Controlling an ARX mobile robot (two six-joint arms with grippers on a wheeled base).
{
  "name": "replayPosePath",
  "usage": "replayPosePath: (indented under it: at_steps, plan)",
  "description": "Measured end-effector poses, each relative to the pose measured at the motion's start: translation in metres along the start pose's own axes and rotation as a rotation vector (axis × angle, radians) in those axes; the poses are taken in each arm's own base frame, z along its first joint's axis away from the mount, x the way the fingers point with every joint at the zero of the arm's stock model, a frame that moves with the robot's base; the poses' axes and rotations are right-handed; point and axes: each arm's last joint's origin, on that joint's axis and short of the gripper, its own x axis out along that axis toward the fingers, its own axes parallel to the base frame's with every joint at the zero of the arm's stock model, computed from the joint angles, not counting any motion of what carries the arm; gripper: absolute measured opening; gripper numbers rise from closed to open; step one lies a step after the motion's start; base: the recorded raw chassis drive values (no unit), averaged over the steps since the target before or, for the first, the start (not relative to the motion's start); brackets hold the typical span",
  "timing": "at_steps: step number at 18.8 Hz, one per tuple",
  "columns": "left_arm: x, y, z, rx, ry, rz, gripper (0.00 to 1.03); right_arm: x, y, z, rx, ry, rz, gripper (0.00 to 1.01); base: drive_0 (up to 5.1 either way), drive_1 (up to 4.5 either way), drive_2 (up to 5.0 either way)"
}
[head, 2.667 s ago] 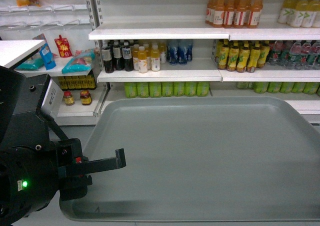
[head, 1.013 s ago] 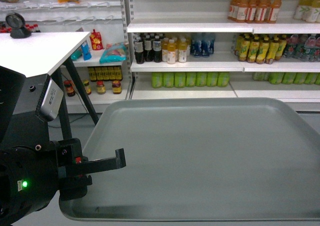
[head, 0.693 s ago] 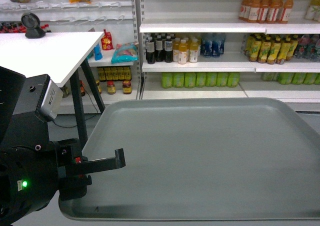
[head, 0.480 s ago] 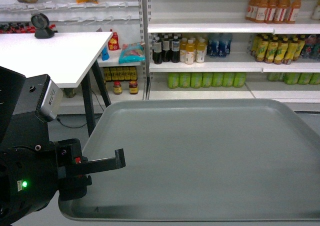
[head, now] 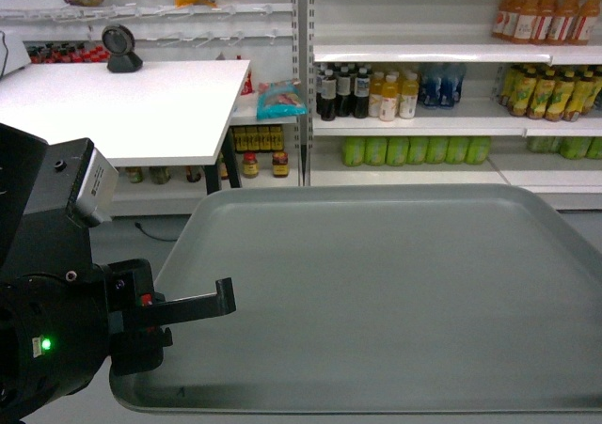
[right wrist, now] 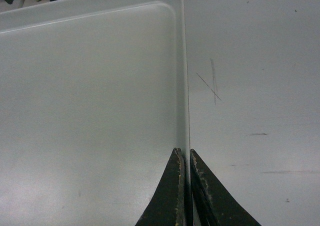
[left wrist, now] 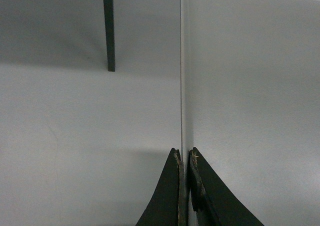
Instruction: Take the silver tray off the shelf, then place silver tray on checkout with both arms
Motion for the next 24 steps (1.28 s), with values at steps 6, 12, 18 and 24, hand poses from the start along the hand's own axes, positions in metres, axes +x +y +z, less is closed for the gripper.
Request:
replayPosePath:
  at_steps: [6, 12, 18, 24]
  plan:
    - [0.0, 0.0, 0.0, 0.0, 0.0, 0.0, 0.03, 0.0, 0.0, 0.0, 0.0, 0.0, 0.0, 0.03, -4.9, 2.47, 2.5]
    - [0.0, 0.0001, -0.0001, 0.0, 0.001, 0.001, 0.03, 0.0, 0.0, -0.0001, 0.001, 0.001, -0.001, 0.03, -5.0, 2.36, 2.4]
    - [0.0, 0.0, 0.0001, 0.0, -0.001, 0.0, 0.03, -0.0001, 0.0001, 0.0003, 0.001, -0.003, 0.0, 0.03, -5.0, 2.44, 2.4]
    - [0.0, -0.0001, 0.0001, -0.001, -0.001, -0.001, 0.03, -0.0001, 0.0, 0.0001, 0.001, 0.0, 0.0, 0.03, -5.1, 2.33, 2.3]
